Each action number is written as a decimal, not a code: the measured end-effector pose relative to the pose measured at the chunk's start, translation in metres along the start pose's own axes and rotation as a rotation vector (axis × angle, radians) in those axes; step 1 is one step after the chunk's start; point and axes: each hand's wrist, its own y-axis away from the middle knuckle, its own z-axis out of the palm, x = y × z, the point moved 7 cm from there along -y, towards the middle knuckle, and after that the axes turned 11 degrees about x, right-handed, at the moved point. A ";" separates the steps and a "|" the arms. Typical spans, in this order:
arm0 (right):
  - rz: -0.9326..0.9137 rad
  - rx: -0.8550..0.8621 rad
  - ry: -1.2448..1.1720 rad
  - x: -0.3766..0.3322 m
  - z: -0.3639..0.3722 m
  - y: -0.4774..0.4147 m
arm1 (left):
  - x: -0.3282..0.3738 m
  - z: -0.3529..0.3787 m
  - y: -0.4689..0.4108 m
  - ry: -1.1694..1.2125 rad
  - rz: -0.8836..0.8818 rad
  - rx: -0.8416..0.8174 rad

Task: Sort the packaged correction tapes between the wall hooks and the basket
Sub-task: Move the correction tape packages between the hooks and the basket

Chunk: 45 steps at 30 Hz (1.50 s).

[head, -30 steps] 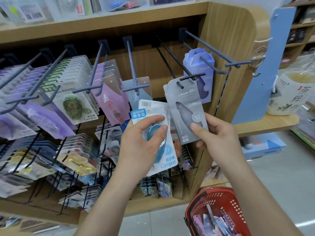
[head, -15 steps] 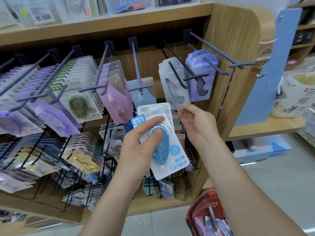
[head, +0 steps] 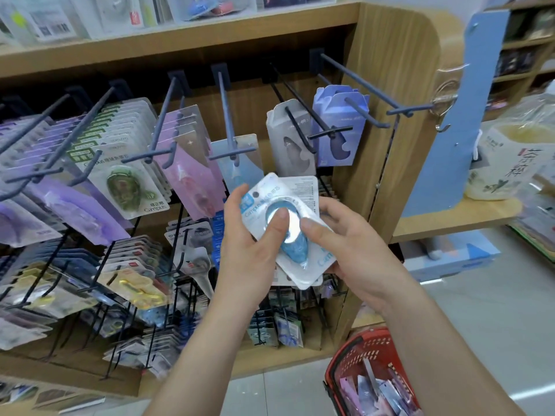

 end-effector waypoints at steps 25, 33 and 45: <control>-0.790 0.068 0.476 -0.020 0.002 0.016 | -0.023 -0.017 0.007 0.037 -0.462 -0.096; -0.250 0.152 -0.117 -0.006 -0.019 0.005 | -0.023 -0.018 0.000 0.150 -0.340 0.005; -0.083 0.007 -0.076 0.018 0.005 -0.008 | -0.031 -0.021 0.009 0.127 -0.156 0.044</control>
